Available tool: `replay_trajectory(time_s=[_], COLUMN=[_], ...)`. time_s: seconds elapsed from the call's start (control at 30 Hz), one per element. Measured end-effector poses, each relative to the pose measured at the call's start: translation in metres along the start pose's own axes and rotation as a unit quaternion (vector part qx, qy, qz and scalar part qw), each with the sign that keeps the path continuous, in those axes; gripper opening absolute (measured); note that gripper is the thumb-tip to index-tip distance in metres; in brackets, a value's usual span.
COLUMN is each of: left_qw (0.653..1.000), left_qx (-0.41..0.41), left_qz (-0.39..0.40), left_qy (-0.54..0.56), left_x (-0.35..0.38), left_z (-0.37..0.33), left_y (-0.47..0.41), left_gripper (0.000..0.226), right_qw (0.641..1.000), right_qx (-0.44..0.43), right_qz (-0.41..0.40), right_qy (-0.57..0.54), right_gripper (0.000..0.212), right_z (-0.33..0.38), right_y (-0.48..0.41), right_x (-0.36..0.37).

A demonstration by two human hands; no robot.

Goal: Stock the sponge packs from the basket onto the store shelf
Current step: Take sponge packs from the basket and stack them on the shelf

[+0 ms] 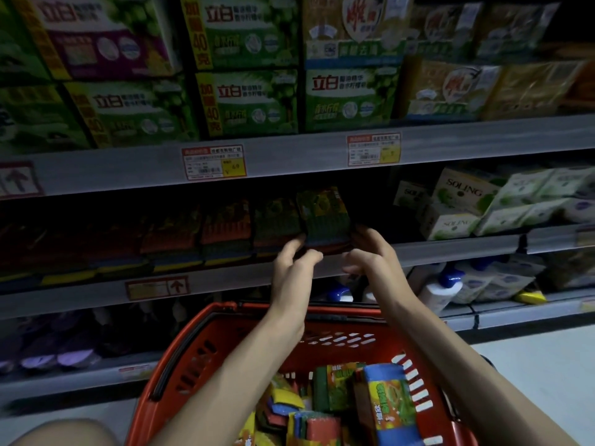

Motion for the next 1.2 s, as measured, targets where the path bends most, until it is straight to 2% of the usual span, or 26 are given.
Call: replay_trajectory(time_s=[0.13,0.33,0.5,0.63,0.67,0.93,1.2], left_qw=[1.0,1.0,1.0,0.999,0.999,0.996,0.995], left_qx=[0.001,0.017,0.017,0.024,0.026,0.035,0.046], left_qz=[-0.003,-0.012,-0.022,-0.037,-0.042,-0.074,-0.081], left_qy=[0.001,-0.004,0.001,0.009,0.012,0.038,0.043], left_x=[0.001,0.001,-0.003,-0.005,-0.006,-0.013,-0.019], left_z=[-0.003,-0.004,-0.002,-0.003,-0.003,-0.005,0.0], left_y=[-0.001,-0.003,-0.006,-0.006,-0.007,-0.01,-0.011], left_gripper=[0.033,0.027,0.03,0.017,0.016,0.015,0.017], right_qw=[1.0,0.999,0.999,0.997,0.997,0.997,0.999], right_qx=[0.018,0.032,0.048,0.064,0.065,0.076,0.05], right_qz=[0.011,0.011,0.004,-0.001,-0.003,-0.007,-0.015], right_qy=[0.016,0.017,-0.014,-0.042,-0.046,-0.016,0.018], right_gripper=[0.075,0.061,0.069,0.093,0.093,0.091,0.072], right_z=[-0.001,0.0,-0.002,0.0,0.001,0.001,-0.002], right_y=[-0.003,-0.007,-0.009,-0.008,-0.008,-0.006,-0.009], right_x=[-0.001,0.002,0.004,0.006,0.006,0.006,0.006])
Point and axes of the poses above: each hand's wrist, its own y-axis away from the middle knuckle, its own x-axis out of the palm, z = x × y, the point moved 2 cm from there along -y, towards the middle knuckle, and after that the axes turned 15 degrees about y, right-handed, at the moved point
